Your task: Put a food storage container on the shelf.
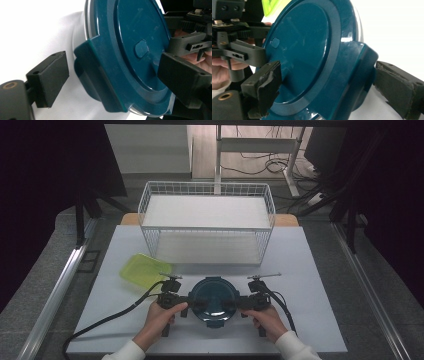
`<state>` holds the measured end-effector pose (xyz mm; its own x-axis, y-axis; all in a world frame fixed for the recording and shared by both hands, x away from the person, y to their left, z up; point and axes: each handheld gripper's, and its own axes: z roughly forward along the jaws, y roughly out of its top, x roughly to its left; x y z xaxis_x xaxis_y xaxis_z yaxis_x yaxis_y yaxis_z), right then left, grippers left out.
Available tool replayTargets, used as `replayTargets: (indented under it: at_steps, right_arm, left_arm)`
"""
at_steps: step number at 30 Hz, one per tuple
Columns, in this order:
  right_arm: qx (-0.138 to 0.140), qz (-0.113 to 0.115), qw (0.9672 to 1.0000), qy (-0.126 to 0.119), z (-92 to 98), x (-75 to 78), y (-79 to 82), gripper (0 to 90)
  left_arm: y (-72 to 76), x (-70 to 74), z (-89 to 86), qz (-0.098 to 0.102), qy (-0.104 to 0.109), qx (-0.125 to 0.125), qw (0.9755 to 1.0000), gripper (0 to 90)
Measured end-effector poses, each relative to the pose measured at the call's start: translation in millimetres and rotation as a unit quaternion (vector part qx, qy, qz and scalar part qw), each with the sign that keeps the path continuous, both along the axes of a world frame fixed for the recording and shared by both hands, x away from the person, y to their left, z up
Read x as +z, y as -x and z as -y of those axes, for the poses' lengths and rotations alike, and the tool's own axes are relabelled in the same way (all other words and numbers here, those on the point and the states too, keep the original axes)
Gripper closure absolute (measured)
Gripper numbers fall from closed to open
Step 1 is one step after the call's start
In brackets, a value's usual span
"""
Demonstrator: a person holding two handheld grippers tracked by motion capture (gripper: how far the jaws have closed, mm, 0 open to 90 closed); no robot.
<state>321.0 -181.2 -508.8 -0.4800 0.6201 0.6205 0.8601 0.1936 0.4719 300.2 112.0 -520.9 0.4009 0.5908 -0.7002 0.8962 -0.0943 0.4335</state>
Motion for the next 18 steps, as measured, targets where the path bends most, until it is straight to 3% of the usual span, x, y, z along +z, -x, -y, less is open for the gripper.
replayTargets:
  at_steps: [2,9,18]
  right_arm:
    - [0.003,-0.010,0.9999,-0.009,-0.9,-0.6,0.6,14.1]
    - [-0.018,-0.030,0.9993,-0.013,2.7,2.9,1.2,22.0]
    - [-0.039,-0.029,0.9987,-0.018,5.4,8.6,7.7,28.5]
  left_arm:
    - [-0.3,-0.9,0.6,-0.005,0.011,-0.005,0.9999,14.3]
    - [1.2,5.7,-1.7,0.003,0.002,0.013,0.9999,24.1]
    - [9.7,12.9,-2.8,0.011,-0.002,0.021,0.9997,29.0]
